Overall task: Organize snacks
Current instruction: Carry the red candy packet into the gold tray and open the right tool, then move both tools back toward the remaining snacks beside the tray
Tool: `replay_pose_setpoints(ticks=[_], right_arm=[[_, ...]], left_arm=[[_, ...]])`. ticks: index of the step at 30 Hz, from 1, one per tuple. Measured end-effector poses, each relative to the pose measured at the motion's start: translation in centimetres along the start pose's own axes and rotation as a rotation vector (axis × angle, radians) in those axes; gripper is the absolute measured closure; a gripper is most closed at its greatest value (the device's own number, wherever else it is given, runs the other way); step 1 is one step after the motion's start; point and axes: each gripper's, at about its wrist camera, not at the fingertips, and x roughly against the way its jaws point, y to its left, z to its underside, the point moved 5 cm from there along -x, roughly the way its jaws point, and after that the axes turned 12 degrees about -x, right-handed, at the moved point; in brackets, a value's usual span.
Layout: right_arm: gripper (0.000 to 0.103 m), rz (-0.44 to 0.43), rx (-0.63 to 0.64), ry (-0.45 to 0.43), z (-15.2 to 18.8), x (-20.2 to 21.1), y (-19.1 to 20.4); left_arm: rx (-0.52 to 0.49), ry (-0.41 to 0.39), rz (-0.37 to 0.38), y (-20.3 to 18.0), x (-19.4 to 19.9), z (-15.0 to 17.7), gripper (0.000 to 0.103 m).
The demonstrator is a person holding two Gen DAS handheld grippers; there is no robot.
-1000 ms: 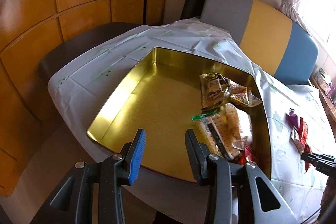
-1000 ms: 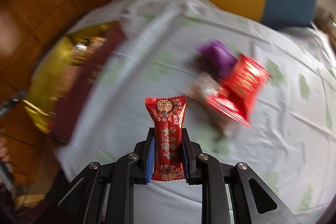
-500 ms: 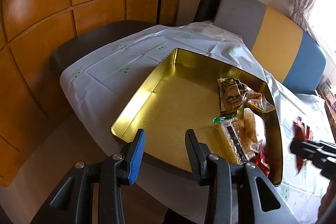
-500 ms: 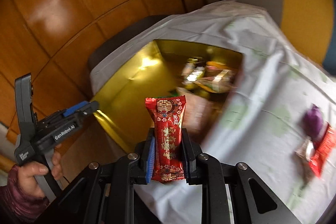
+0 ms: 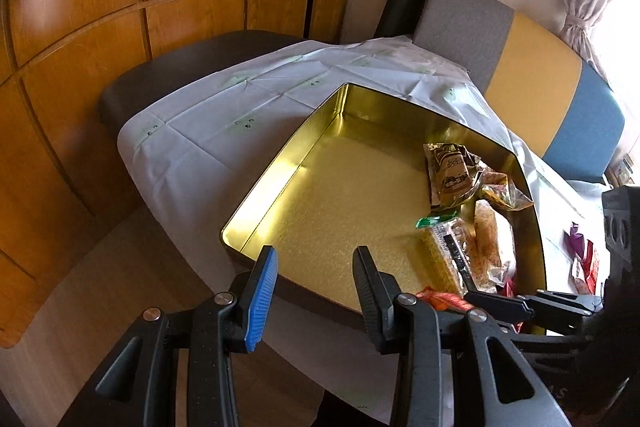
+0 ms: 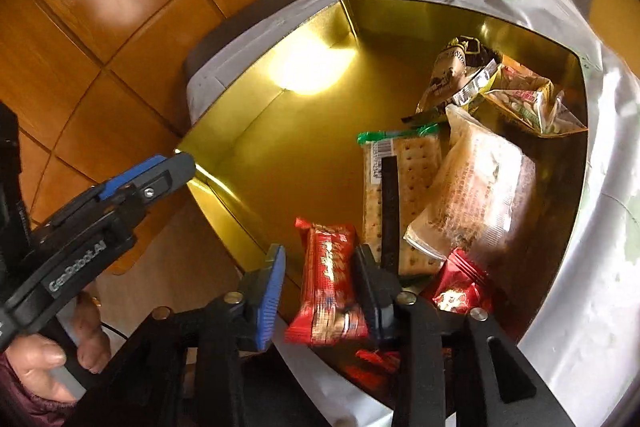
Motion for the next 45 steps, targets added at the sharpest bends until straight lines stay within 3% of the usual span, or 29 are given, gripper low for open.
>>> replay_pose_setpoints(ticks=[6, 14, 24, 26, 36, 45], right_arm=[[0.06, -0.014, -0.014, -0.06, 0.3, 1.8, 0.0], [0.058, 0.043, -0.01, -0.178, 1.2, 5.4, -0.3], [0.046, 0.111, -0.037, -0.281, 1.5, 9.1, -2.5], [0.045, 0.12, -0.053, -0.292, 1.6, 9.6, -3.1], [0.023, 0.201, -0.129, -0.348, 2.0, 12.5, -7.6], [0.02, 0.304, -0.225, -0.369, 3.0, 16.0, -14.0]], left_arm=[[-0.019, -0.008, -0.002, -0.6, 0.3, 0.0, 0.064], [-0.035, -0.027, -0.005, -1.0, 0.9, -0.3, 0.064], [-0.063, -0.038, 0.01, -2.1, 1.6, -0.5, 0.064], [-0.069, -0.039, 0.011, -2.3, 1.7, -0.5, 0.064], [-0.109, -0.048, 0.016, -3.8, 2.4, -0.7, 0.064], [-0.137, -0.039, 0.028, -5.2, 2.4, -0.7, 0.064]])
